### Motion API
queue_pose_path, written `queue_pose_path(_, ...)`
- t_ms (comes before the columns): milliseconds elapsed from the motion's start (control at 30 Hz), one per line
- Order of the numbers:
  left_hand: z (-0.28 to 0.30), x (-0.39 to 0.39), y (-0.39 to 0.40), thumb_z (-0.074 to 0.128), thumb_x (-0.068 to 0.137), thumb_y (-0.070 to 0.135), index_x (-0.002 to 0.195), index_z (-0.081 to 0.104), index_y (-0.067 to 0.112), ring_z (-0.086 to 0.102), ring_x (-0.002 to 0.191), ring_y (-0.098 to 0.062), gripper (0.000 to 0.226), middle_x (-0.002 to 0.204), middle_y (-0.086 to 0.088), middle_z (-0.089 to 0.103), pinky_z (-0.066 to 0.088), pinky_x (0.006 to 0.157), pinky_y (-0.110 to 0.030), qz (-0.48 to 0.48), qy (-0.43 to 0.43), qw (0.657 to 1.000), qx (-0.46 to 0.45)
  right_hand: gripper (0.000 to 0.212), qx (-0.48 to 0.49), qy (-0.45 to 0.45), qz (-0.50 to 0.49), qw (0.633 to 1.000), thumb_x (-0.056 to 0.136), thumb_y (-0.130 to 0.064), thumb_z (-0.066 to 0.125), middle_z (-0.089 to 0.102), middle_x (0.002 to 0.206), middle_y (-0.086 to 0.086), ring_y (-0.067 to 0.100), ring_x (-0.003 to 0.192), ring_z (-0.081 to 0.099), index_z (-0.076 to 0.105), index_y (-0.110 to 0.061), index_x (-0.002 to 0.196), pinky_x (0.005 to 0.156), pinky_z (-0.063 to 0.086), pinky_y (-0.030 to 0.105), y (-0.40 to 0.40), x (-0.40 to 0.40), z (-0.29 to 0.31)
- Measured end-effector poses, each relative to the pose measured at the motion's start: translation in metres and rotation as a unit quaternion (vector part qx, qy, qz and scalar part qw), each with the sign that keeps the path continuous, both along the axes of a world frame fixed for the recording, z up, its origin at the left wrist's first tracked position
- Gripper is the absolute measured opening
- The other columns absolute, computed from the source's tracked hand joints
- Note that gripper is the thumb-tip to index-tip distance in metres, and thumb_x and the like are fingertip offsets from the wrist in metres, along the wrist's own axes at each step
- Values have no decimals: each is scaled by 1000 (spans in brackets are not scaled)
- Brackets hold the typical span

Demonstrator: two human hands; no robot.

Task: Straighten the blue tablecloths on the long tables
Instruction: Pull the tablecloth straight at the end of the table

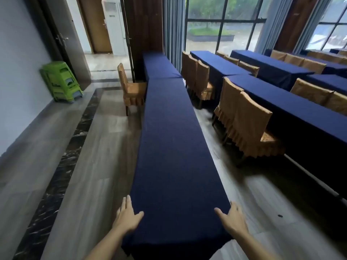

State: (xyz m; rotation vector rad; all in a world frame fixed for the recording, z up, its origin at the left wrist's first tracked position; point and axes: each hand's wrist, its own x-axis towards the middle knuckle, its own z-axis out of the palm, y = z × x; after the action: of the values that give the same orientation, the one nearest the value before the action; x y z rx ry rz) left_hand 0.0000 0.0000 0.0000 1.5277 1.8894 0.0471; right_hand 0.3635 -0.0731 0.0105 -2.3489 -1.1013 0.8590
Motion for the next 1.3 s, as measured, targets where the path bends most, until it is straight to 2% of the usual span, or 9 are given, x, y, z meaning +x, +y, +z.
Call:
queue_pose_path(133,-24,15,14,51,97,51,159,-5,10,20,149,-35,93,166,-12,13,25,119,-45,88,-59,993,-61,74,-63,32,-12,997,90,-57,59,46,143,12,31,128,47,38,-9,142,101,44,45,30,25,-22)
queue_pose_path(200,-36,25,18,46,98,54,159,5,8,20,148,-36,87,164,-12,19,26,119,-45,90,-19,994,-54,68,-68,51,-19,996,91,-57,57,52,134,14,33,119,53,43,-7,134,96,47,47,43,32,-34)
queue_pose_path(400,-56,16,37,58,95,49,152,28,7,30,140,-37,77,154,-16,31,33,112,-50,156,16,988,14,69,-97,-19,-33,995,95,-55,52,39,144,21,36,135,31,42,-3,139,104,36,49,58,45,-56)
queue_pose_path(600,-95,-11,31,70,85,55,116,63,13,69,97,-30,53,114,-9,71,55,91,-50,247,-193,948,-53,64,-86,104,-62,989,86,-73,48,67,111,2,27,100,64,62,-19,117,91,51,45,47,54,-90)
queue_pose_path(700,-96,-11,29,73,70,68,110,65,19,71,92,-23,63,107,-2,72,57,78,-40,283,-242,927,-37,73,-77,89,-96,988,82,-82,42,67,101,6,30,89,65,62,-14,103,84,53,47,49,47,-95)
queue_pose_path(833,-102,-4,35,70,63,81,101,73,22,72,89,-23,70,98,3,76,58,84,-43,315,-244,917,-11,83,-90,-15,-97,991,84,-83,20,63,86,10,29,74,61,57,-9,89,72,51,44,54,45,-103)
queue_pose_path(1033,-92,12,35,55,62,90,75,73,14,66,82,-26,78,78,-1,73,51,68,-37,328,-153,932,35,94,-92,-73,-106,987,80,-87,8,62,77,9,28,67,60,60,-8,80,61,48,40,55,50,-116)
queue_pose_path(1200,-84,22,36,56,80,77,81,69,8,59,102,-37,71,87,-8,70,51,91,-50,322,-122,938,47,92,-78,-104,-101,986,82,-84,7,58,72,8,27,62,55,59,-9,74,57,43,38,55,56,-109)
queue_pose_path(1300,-81,25,37,54,80,78,77,67,4,60,98,-38,75,83,-10,69,51,84,-47,320,-94,941,51,88,-76,-116,-95,986,84,-83,9,57,70,8,27,62,55,57,-10,72,60,44,39,57,58,-105)
